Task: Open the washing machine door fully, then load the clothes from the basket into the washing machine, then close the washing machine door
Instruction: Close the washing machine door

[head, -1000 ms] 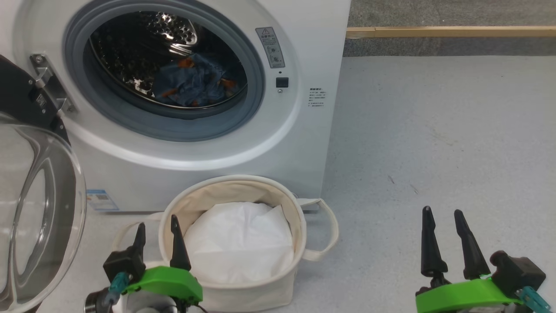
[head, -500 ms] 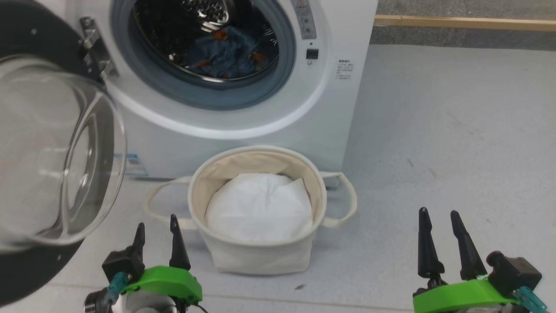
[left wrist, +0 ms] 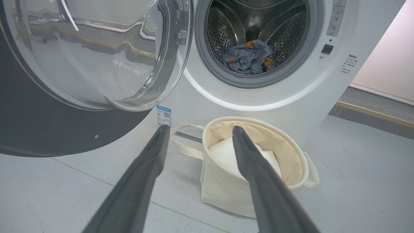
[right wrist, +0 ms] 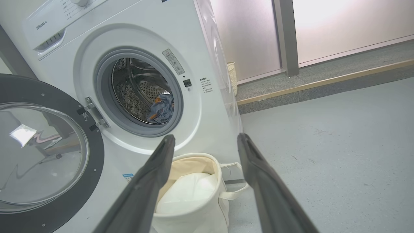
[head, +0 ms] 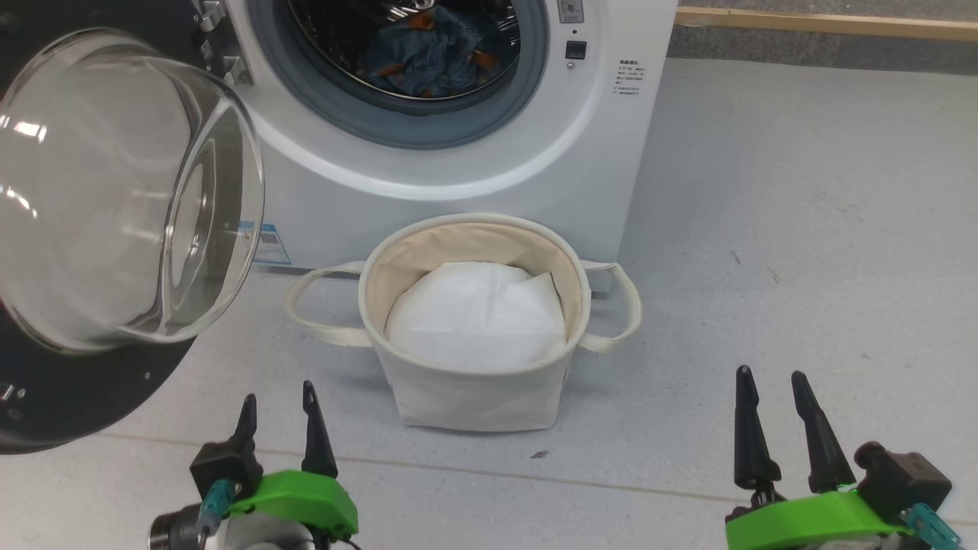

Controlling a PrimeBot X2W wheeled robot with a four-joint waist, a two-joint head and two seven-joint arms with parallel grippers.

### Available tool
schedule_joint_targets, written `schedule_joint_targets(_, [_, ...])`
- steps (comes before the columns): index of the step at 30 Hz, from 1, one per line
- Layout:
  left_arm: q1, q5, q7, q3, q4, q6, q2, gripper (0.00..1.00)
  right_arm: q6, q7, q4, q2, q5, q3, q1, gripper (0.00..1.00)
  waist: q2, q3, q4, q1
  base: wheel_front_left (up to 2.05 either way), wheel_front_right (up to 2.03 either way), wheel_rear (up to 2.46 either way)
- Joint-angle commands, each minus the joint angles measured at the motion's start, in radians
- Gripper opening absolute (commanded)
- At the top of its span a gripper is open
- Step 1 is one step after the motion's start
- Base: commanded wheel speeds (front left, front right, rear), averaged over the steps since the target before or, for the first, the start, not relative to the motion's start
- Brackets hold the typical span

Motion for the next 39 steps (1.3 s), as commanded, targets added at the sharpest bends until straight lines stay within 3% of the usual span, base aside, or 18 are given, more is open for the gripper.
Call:
schedule_joint_targets(1, [-0.039,0.009,-0.012,0.032,-0.032,0.004,0.013,1.0,0.007,-0.005,-0.03,-0.005,0.003,0.023,-0.026,1.0,0.0,0.0,0.001,0.0,-0.39,0.39,0.0])
schedule_joint_targets(15, [-0.045,0.02,-0.012,0.035,-0.084,-0.001,0.013,1.0,0.007,-0.005,-0.05,-0.005,-0.003,0.03,-0.034,1.0,0.0,0.004,0.063,0.0,-0.03,0.03,0.0])
schedule_joint_targets(26, [-0.013,0.089,-0.012,0.063,-0.127,-0.014,0.013,1.0,0.007,-0.005,-0.061,-0.005,-0.017,0.107,-0.021,1.0,0.0,-0.017,0.216,0.0,0.0,0.0,0.0])
schedule_joint_targets(39, [0.0,0.119,-0.012,0.07,-0.163,-0.036,0.013,1.0,0.007,-0.005,-0.078,-0.005,-0.027,0.102,-0.018,1.0,0.0,-0.004,0.362,0.0,0.0,0.0,0.0])
